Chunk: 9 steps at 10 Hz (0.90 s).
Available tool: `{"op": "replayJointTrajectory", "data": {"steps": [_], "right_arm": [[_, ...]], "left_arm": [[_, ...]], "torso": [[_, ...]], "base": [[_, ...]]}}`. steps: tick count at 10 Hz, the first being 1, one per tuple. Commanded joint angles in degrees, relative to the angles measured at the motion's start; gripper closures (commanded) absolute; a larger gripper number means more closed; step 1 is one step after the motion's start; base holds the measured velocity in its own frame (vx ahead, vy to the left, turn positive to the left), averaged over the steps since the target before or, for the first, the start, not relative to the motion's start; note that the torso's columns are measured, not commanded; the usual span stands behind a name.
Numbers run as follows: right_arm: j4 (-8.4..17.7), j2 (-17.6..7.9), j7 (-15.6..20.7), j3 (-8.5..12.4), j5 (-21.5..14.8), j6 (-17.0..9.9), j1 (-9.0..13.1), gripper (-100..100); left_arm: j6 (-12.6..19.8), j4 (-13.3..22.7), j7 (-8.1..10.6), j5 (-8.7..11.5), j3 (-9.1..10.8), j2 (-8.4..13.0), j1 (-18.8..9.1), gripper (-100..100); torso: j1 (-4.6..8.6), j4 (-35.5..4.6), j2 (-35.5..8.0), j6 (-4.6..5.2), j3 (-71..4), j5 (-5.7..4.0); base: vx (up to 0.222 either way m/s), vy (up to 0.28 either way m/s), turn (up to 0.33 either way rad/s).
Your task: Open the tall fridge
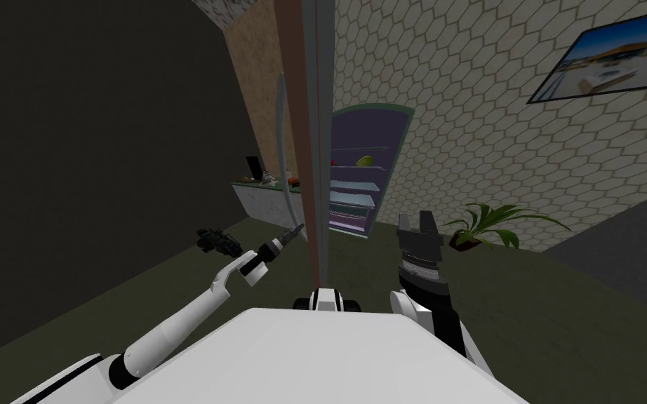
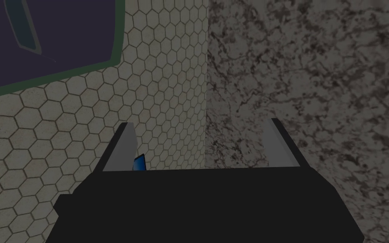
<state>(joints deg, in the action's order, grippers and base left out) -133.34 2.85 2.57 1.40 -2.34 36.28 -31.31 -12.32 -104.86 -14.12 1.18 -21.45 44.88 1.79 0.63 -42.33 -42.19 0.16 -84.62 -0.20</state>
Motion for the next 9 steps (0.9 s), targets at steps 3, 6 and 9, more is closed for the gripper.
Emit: {"op": "replayJointTrajectory", "data": {"steps": [3,6,9], "right_arm": [[0.0,0.0,0.0,0.0,0.0,0.0,0.0,0],[0.0,0.0,0.0,0.0,0.0,0.0,0.0,0],[0.0,0.0,0.0,0.0,0.0,0.0,0.0,0]], "left_arm": [[2.8,-4.0,1.41,1.6,0.59,2.8,-0.5,-100],[2.9,-4.1,1.49,1.6,0.55,2.8,-0.6,0],[2.9,-4.1,1.49,1.6,0.55,2.8,-0.6,0]], "torso": [[-0.79,0.0,-0.1,-0.15,0.1,0.25],[-0.73,0.0,-0.1,-0.18,0.1,0.23],[-0.61,0.0,-0.1,-0.16,0.1,0.19]], "base": [[0.011,-0.032,0.024],[0.0,-0.003,-0.003],[0.0,0.0,0.0]]}}
